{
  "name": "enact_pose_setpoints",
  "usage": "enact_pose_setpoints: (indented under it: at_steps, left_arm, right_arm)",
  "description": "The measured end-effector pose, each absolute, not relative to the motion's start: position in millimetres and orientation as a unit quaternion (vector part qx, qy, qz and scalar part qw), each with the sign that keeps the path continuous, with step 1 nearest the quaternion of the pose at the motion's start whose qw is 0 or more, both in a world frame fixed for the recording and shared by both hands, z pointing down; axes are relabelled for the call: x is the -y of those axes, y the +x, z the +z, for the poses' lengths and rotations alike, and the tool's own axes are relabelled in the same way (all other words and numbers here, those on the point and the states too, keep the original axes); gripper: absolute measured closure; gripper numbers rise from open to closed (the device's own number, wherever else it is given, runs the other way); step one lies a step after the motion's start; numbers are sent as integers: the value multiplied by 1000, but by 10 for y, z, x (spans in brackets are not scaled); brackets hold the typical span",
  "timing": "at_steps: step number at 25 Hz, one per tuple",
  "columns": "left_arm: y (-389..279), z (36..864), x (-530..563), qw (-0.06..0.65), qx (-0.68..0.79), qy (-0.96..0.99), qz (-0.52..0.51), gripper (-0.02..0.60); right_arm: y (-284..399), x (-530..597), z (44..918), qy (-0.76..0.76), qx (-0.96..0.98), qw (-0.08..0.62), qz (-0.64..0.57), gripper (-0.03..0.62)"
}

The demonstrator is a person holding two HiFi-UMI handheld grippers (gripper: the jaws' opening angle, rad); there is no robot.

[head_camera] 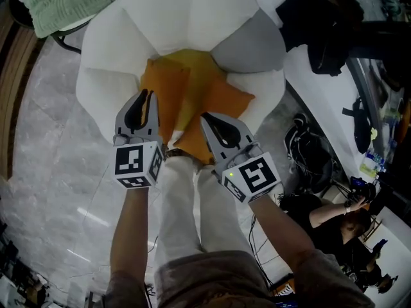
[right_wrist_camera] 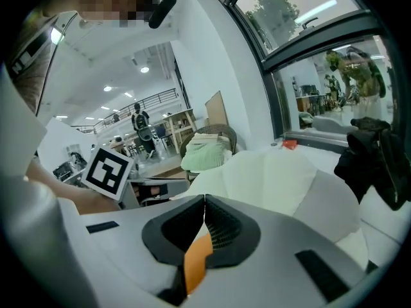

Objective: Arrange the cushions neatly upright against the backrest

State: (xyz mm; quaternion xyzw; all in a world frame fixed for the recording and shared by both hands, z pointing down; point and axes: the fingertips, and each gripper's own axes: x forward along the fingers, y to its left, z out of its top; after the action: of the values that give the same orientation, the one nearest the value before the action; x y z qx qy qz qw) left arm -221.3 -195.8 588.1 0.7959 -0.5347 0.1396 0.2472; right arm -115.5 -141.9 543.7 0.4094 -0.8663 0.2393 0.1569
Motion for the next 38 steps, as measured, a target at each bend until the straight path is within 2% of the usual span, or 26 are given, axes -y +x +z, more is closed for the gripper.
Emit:
enact_pose_setpoints:
  at_steps: [5, 14, 24, 34, 38]
  left_arm:
    - [-2222, 6437, 2134, 275, 532, 783, 169, 472]
    - [-2189, 7669, 2076, 308, 497, 755, 297, 415]
    - [-2221, 8632, 1881, 367, 461, 712, 381, 394]
    - [-2210, 8697, 1875, 380, 450, 712, 383, 396]
    - [-2198, 8707, 1880, 398, 439, 706, 387, 425]
  right_arm:
    - [-1165, 1424, 5581, 407, 863, 163, 253, 574]
    - [-1132, 1559, 5770, 411, 855, 174, 263, 574]
    - [-1120, 1547, 6043, 420, 842, 186, 283, 574]
    - [-1131, 1617, 6108, 432, 833, 187, 290, 574]
    - [-1120, 1620, 6121, 437, 830, 186, 292, 574]
